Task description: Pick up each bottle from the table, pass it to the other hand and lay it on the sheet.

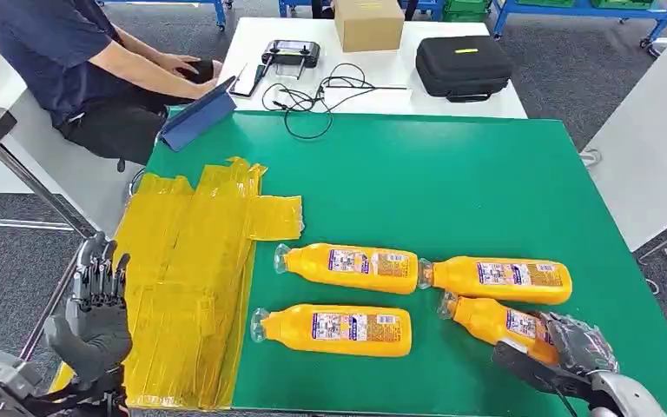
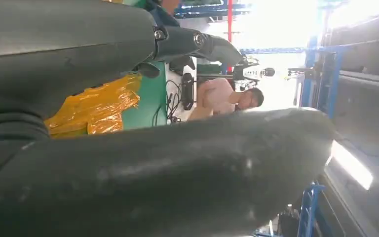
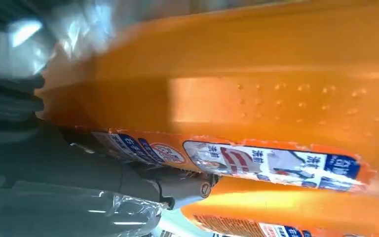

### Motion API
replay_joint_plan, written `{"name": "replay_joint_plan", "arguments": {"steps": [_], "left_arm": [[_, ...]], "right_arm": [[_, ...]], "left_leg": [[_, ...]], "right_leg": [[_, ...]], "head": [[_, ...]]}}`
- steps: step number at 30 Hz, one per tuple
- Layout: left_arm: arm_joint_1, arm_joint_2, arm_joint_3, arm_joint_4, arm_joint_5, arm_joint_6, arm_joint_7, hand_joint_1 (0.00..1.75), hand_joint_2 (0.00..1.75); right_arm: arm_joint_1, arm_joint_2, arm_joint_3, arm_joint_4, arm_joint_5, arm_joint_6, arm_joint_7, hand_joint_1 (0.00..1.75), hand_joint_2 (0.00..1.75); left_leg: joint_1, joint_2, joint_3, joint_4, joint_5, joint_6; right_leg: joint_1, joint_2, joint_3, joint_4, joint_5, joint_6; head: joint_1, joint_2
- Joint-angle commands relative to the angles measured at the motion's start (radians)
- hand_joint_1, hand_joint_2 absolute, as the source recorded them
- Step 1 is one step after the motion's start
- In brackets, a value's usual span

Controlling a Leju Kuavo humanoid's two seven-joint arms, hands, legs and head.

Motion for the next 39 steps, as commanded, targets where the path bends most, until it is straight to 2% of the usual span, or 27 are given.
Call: {"name": "replay_joint_plan", "arguments": {"steps": [1,3,4,6,9,15,18,21,22,25,27,28,30,32,39], "left_arm": [[-0.031,-0.022,0.073,0.003,-0.01,-0.042,0.024,0.0,0.0],[-0.014,-0.036,0.098,-0.021,-0.01,-0.061,0.033,0.0,0.0],[0.001,-0.044,0.116,-0.035,-0.015,-0.073,0.038,0.0,1.75],[0.022,-0.059,0.135,-0.06,-0.021,-0.092,0.041,0.0,1.75],[0.024,-0.063,0.138,-0.063,-0.024,-0.101,0.041,0.0,1.75],[0.018,-0.065,0.14,-0.056,-0.027,-0.112,0.041,0.0,1.75],[0.031,-0.082,0.136,-0.079,-0.05,-0.115,0.045,0.0,1.75],[0.019,-0.062,0.084,-0.078,-0.063,-0.11,0.05,0.0,1.75],[0.002,-0.052,0.057,-0.063,-0.056,-0.107,0.058,0.0,1.75],[-0.067,-0.037,-0.026,0.015,-0.007,-0.11,0.072,0.0,1.75],[-0.108,-0.028,-0.075,0.058,0.024,-0.102,0.079,0.0,1.75],[-0.138,-0.026,-0.109,0.089,0.053,-0.104,0.086,0.0,1.75],[-0.152,-0.023,-0.129,0.103,0.067,-0.095,0.088,0.0,1.75],[-0.148,-0.014,-0.138,0.096,0.075,-0.087,0.087,0.0,1.75],[-0.14,-0.006,-0.141,0.087,0.081,-0.086,0.087,0.0,1.75]], "right_arm": [[0.122,0.167,-0.161,-0.562,-0.437,0.377,-0.234,1.75,1.75],[0.124,0.197,-0.179,-0.7,-0.556,0.452,-0.238,1.75,1.75],[0.125,0.196,-0.17,-0.752,-0.641,0.482,-0.232,1.75,1.75],[0.115,0.185,-0.135,-0.757,-0.762,0.495,-0.219,1.75,1.75],[0.117,0.167,-0.109,-0.728,-0.767,0.458,-0.228,1.75,1.75],[0.123,0.143,-0.084,-0.708,-0.796,0.443,-0.263,1.75,1.75],[0.012,0.115,0.083,-0.604,-0.765,0.3,-0.284,1.75,1.75],[-0.182,0.093,0.279,-0.422,-0.791,0.159,-0.232,1.75,1.75],[-0.279,0.128,0.35,-0.324,-0.761,0.093,-0.201,1.75,1.75],[-0.451,0.253,0.491,-0.096,-0.704,-0.106,-0.132,1.75,1.75],[-0.518,0.31,0.548,0.012,-0.705,-0.181,-0.115,1.75,1.75],[-0.571,0.348,0.594,0.099,-0.713,-0.218,-0.096,1.75,1.75],[-0.594,0.362,0.62,0.136,-0.728,-0.24,-0.094,1.75,1.75],[-0.588,0.346,0.631,0.126,-0.741,-0.245,-0.096,1.75,1.75],[-0.577,0.328,0.633,0.106,-0.752,-0.245,-0.096,1.75,1.75]], "left_leg": [[0.001,0.0,0.0,0.0,-0.001,-0.004],[0.0,0.001,-0.001,0.001,-0.001,-0.003],[0.0,0.005,-0.002,0.001,-0.002,-0.004],[0.0,0.007,-0.003,0.001,-0.001,-0.004],[0.002,0.003,-0.003,0.0,0.001,-0.002],[0.002,0.001,-0.005,-0.001,0.001,-0.002],[0.003,0.006,-0.003,-0.001,0.001,-0.003],[0.003,0.015,-0.002,-0.002,0.001,-0.003],[0.003,0.013,-0.003,-0.002,0.001,-0.002],[0.004,0.02,0.001,-0.005,0.003,-0.004],[0.005,0.025,0.003,-0.006,0.005,-0.005],[0.004,0.021,0.002,-0.005,0.005,-0.005],[0.005,0.02,0.002,-0.006,0.008,-0.007],[0.005,0.015,-0.001,-0.002,0.008,-0.006],[0.005,0.008,-0.005,-0.001,0.008,-0.006]], "right_leg": [[0.001,-0.002,0.0,0.001,-0.001,-0.002],[0.0,0.0,-0.002,0.002,-0.001,-0.002],[0.0,0.004,-0.002,0.004,-0.001,-0.003],[0.0,0.006,0.005,0.004,0.0,-0.001],[0.002,0.001,0.006,0.001,0.001,0.0],[0.002,0.0,0.005,0.001,0.001,0.0],[0.003,0.004,0.006,-0.001,0.002,0.0],[0.003,0.013,0.005,-0.002,0.005,-0.001],[0.003,0.012,0.006,-0.001,0.005,0.0],[0.004,0.019,0.007,-0.003,0.009,-0.002],[0.005,0.021,0.007,-0.005,0.012,-0.005],[0.005,0.018,0.007,-0.003,0.01,-0.005],[0.005,0.017,0.006,-0.003,0.011,-0.004],[0.005,0.013,0.005,0.001,0.009,-0.005],[0.005,0.008,0.004,0.002,0.007,-0.004]], "head": [[0.0,0.0],[0.001,0.0],[0.0,0.0],[-0.001,0.0],[0.0,0.0],[0.0,0.0],[0.0,0.0],[0.0,0.0],[0.0,0.0],[0.0,0.0],[0.0,0.0],[0.0,0.0],[0.0,0.0],[0.0,0.0],[0.0,0.0]]}}
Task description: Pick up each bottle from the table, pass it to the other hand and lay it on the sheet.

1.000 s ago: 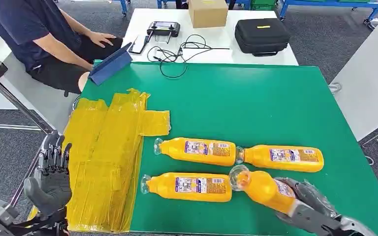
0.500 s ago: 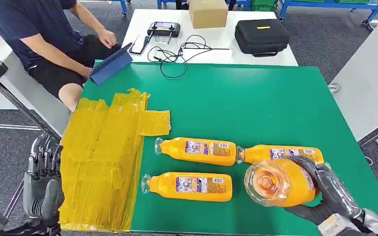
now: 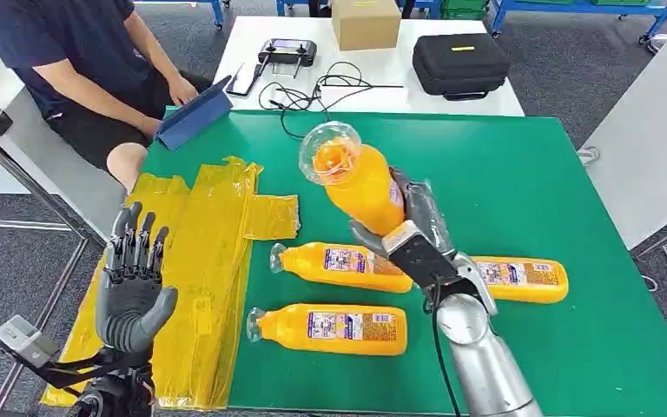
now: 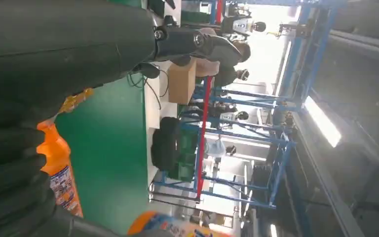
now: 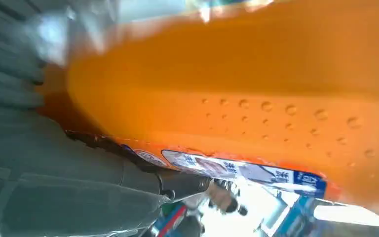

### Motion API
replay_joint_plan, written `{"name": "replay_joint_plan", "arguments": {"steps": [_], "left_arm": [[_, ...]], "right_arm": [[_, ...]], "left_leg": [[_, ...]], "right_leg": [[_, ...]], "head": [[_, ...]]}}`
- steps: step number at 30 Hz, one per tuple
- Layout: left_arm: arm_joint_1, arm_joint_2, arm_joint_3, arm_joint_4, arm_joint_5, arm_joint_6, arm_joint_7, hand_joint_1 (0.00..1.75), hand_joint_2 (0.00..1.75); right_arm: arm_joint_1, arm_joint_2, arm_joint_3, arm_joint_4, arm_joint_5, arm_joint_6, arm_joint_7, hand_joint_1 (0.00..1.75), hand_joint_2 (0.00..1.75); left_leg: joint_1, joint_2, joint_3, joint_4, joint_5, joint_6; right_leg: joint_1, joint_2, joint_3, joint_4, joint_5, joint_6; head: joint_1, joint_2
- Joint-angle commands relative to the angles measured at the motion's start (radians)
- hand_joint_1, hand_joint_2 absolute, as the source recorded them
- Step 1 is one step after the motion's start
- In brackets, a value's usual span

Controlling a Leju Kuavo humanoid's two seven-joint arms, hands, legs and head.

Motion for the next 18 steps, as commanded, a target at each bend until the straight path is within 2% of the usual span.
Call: {"name": "replay_joint_plan", "arguments": {"steps": [1,4,6,14,16,18], "left_arm": [[-0.056,0.044,-0.059,0.093,0.025,-0.018,0.018,0.0,1.75],[-0.126,0.014,-0.107,0.156,0.055,-0.064,0.046,0.0,1.75],[-0.164,-0.002,-0.133,0.186,0.071,-0.074,0.057,0.0,1.75],[-0.239,-0.018,-0.169,0.22,0.134,-0.106,0.097,0.0,1.75],[-0.243,-0.018,-0.161,0.215,0.136,-0.099,0.099,0.0,1.75],[-0.236,-0.018,-0.144,0.194,0.136,-0.083,0.105,0.0,1.75]], "right_arm": [[-0.103,0.034,0.078,0.181,-0.01,-0.023,0.026,1.75,1.75],[-0.188,0.143,0.092,0.339,0.015,-0.125,0.052,1.75,1.75],[-0.226,0.204,0.097,0.415,0.014,-0.15,0.055,1.75,1.75],[-0.292,0.287,0.171,0.518,0.059,-0.186,0.086,1.75,1.75],[-0.306,0.313,0.217,0.525,0.074,-0.171,0.106,1.75,1.75],[-0.322,0.313,0.308,0.505,0.024,-0.152,0.158,1.75,1.75]], "left_leg": [[0.001,0.003,0.002,-0.001,-0.001,-0.002],[0.0,0.003,-0.002,-0.001,0.0,-0.002],[0.0,0.003,-0.003,-0.001,0.0,-0.002],[0.001,0.003,-0.002,0.0,0.0,-0.003],[0.0,0.003,-0.003,0.0,0.001,-0.002],[0.001,0.006,-0.001,0.0,-0.001,-0.004]], "right_leg": [[0.001,0.001,0.002,-0.002,0.0,-0.001],[-0.001,0.002,-0.002,-0.001,0.0,-0.001],[-0.001,0.002,-0.003,0.0,0.001,-0.001],[0.001,0.001,-0.002,0.0,0.0,-0.001],[0.0,0.002,-0.004,0.0,0.0,0.0],[0.001,0.004,-0.002,0.001,0.0,-0.001]], "head": [[0.0,0.0],[0.001,0.0],[0.001,0.0],[0.0,0.0],[0.0,0.0],[0.0,0.0]]}}
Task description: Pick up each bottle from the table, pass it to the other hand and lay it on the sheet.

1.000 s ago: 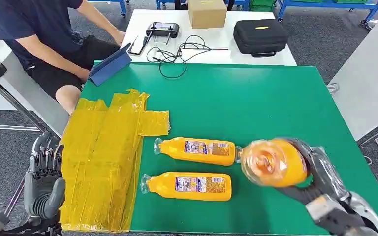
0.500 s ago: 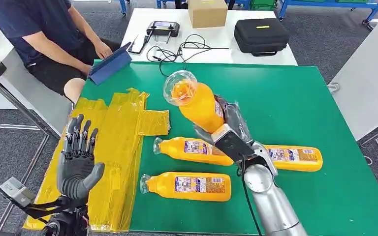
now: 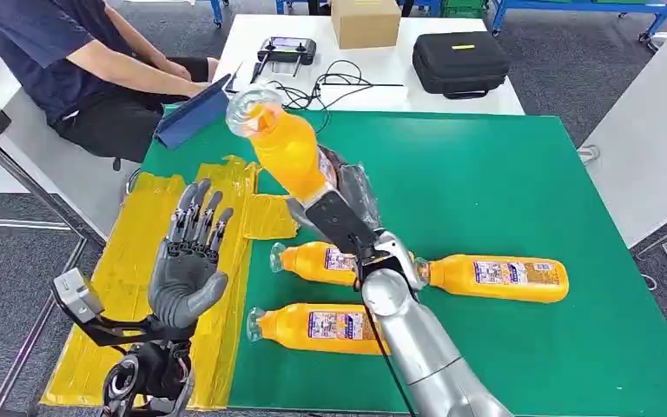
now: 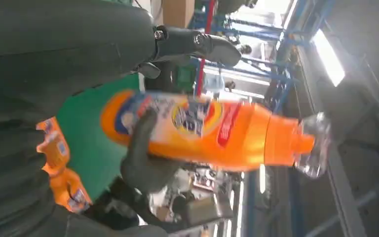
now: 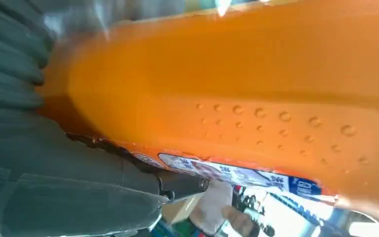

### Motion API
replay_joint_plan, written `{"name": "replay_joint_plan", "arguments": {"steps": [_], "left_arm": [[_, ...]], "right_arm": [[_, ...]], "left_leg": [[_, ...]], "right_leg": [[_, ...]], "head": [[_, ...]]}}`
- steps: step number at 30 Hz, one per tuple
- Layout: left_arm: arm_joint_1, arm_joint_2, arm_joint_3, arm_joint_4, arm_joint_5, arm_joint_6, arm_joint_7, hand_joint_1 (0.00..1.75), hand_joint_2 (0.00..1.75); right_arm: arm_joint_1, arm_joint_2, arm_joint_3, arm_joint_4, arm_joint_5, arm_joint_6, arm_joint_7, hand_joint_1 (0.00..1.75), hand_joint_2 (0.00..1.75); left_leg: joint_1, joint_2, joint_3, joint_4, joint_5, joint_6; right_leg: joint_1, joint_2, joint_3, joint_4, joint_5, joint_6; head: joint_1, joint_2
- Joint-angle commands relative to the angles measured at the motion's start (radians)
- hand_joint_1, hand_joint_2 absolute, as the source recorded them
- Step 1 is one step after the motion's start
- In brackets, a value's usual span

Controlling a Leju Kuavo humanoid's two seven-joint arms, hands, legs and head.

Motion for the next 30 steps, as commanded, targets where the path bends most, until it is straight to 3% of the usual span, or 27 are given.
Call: {"name": "replay_joint_plan", "arguments": {"steps": [1,7,14,21,30], "left_arm": [[-0.08,0.007,-0.003,0.068,0.016,0.027,0.02,0.0,1.75],[-0.029,0.021,0.065,-0.033,0.019,0.066,0.036,0.0,1.75],[0.017,0.004,0.159,-0.102,-0.032,0.093,0.048,0.0,1.75],[0.066,-0.02,0.336,-0.161,-0.091,0.074,0.059,0.0,1.75],[0.063,-0.029,0.345,-0.153,-0.099,0.061,0.056,0.0,1.75]], "right_arm": [[-0.144,0.09,0.23,0.162,-0.043,0.028,0.089,1.75,1.75],[-0.214,0.09,0.496,0.158,-0.188,0.06,0.191,1.75,1.75],[-0.197,0.09,0.682,0.12,-0.169,0.054,0.274,1.75,1.75],[-0.027,0.061,0.589,-0.062,0.078,0.141,0.283,1.75,1.75],[-0.021,0.056,0.568,-0.072,0.096,0.154,0.28,1.75,1.75]], "left_leg": [[0.0,0.004,0.001,0.0,-0.001,-0.002],[0.001,0.005,-0.001,0.0,-0.001,-0.003],[0.001,0.002,-0.001,-0.001,-0.001,-0.002],[0.002,0.001,0.002,-0.003,-0.001,-0.003],[0.001,-0.001,-0.002,-0.001,0.0,-0.002]], "right_leg": [[0.0,0.003,0.0,0.0,0.0,-0.001],[0.001,0.004,-0.002,0.0,0.0,-0.001],[0.001,0.001,-0.001,-0.001,-0.001,-0.001],[0.002,-0.001,0.003,-0.004,-0.001,-0.002],[0.001,-0.002,-0.001,-0.002,-0.001,-0.001]], "head": [[0.0,0.0],[0.0,0.0],[0.0,0.0],[0.0,0.0],[0.0,0.0]]}}
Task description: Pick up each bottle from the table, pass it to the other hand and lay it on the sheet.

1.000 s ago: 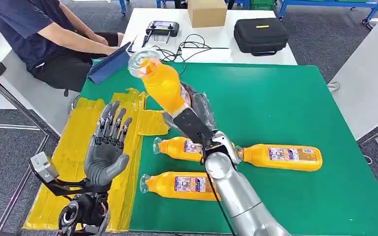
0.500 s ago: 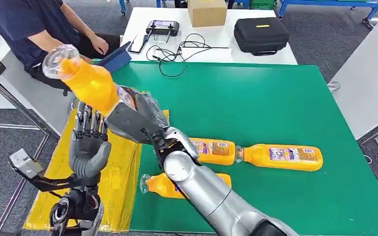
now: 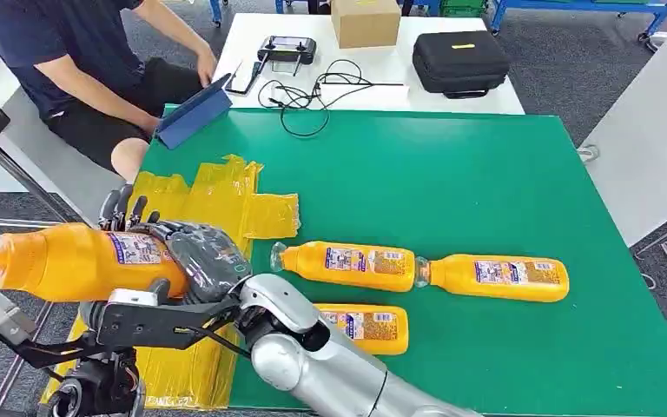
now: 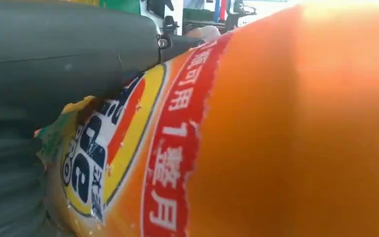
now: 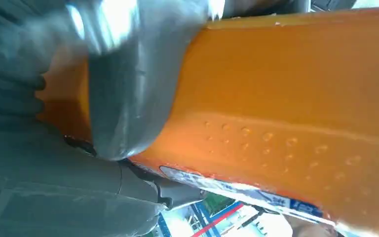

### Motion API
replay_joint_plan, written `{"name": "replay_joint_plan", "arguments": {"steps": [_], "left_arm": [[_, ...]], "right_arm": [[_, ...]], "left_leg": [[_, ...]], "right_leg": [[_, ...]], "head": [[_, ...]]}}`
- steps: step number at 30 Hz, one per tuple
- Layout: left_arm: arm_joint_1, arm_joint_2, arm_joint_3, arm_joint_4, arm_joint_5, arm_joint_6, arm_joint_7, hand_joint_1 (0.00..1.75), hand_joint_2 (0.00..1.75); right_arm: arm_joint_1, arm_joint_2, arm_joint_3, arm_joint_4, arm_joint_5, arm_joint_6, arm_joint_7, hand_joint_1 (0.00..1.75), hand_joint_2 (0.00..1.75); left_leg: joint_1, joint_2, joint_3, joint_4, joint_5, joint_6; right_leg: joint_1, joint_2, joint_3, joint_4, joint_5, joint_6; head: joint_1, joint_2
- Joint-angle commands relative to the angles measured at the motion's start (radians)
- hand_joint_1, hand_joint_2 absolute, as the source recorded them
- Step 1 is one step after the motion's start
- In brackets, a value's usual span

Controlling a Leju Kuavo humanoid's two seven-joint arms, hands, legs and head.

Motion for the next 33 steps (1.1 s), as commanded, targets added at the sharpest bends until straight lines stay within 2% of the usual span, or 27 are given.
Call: {"name": "replay_joint_plan", "arguments": {"steps": [1,9,10,12,16,17,18,24,27,33], "left_arm": [[-0.048,-0.014,0.094,0.016,-0.001,0.011,0.008,0.0,1.75],[-0.079,-0.031,0.081,0.057,-0.02,-0.02,0.009,0.0,1.75],[-0.08,-0.032,0.078,0.056,-0.02,-0.02,0.009,0.0,1.75],[-0.08,-0.032,0.078,0.056,-0.02,-0.02,0.009,0.0,1.75],[-0.063,-0.032,0.076,0.04,-0.012,-0.03,0.008,0.0,1.75],[-0.059,-0.032,0.076,0.039,-0.005,-0.035,0.007,0.72,1.75],[-0.056,-0.031,0.074,0.037,0.001,-0.043,0.004,1.75,1.75],[-0.05,-0.03,0.058,0.053,0.009,-0.053,-0.007,1.75,1.75],[-0.054,-0.033,0.051,0.067,0.009,-0.053,-0.007,1.75,1.75],[-0.054,-0.033,0.04,0.073,0.019,-0.05,-0.021,1.75,1.75]], "right_arm": [[0.033,-0.042,0.027,-0.047,0.006,0.026,-0.006,1.75,1.75],[0.148,-0.098,-0.037,-0.147,0.104,0.042,0.001,1.75,1.75],[0.154,-0.099,-0.036,-0.147,0.107,0.042,0.0,1.75,1.75],[0.154,-0.099,-0.036,-0.147,0.107,0.042,0.0,1.75,1.75],[0.172,-0.1,-0.041,-0.139,0.115,0.041,-0.002,1.75,1.75],[0.178,-0.102,-0.042,-0.138,0.119,0.04,-0.004,1.75,1.75],[0.184,-0.104,-0.043,-0.136,0.122,0.038,-0.006,1.75,1.75],[0.217,-0.115,-0.069,-0.115,0.133,0.025,-0.018,1.75,1.75],[0.222,-0.119,-0.077,-0.107,0.134,0.022,-0.017,1.75,1.75],[0.253,-0.12,-0.103,-0.114,0.163,0.019,-0.027,1.75,1.75]], "left_leg": [[0.002,-0.002,0.004,-0.002,0.0,-0.003],[0.002,-0.005,0.006,-0.003,-0.001,-0.003],[0.001,-0.003,0.003,-0.001,0.0,-0.001],[0.002,-0.004,0.005,-0.003,0.0,-0.003],[0.001,-0.003,0.003,-0.002,0.001,-0.002],[0.002,-0.003,0.004,-0.003,0.0,-0.002],[0.001,-0.002,0.003,-0.002,0.0,-0.002],[0.002,-0.004,0.007,-0.004,0.0,-0.003],[0.001,-0.004,0.004,-0.002,0.0,-0.002],[0.002,-0.005,0.006,-0.003,0.0,-0.003]], "right_leg": [[0.002,-0.003,0.005,-0.003,-0.001,-0.001],[0.002,-0.006,0.009,-0.005,-0.001,-0.001],[0.001,-0.004,0.004,-0.003,0.0,0.0],[0.002,-0.006,0.008,-0.005,-0.001,-0.001],[0.001,-0.004,0.004,-0.003,0.0,0.0],[0.002,-0.005,0.006,-0.005,0.0,-0.001],[0.001,-0.004,0.004,-0.003,0.0,0.0],[0.002,-0.006,0.009,-0.006,-0.001,-0.001],[0.001,-0.005,0.005,-0.004,0.0,0.0],[0.002,-0.008,0.008,-0.006,-0.001,-0.001]], "head": [[0.0,0.0],[0.0,0.0],[0.0,0.0],[0.0,0.0],[0.0,0.0],[0.0,0.0],[0.0,0.0],[0.0,0.0],[0.0,0.0],[0.0,0.0]]}}
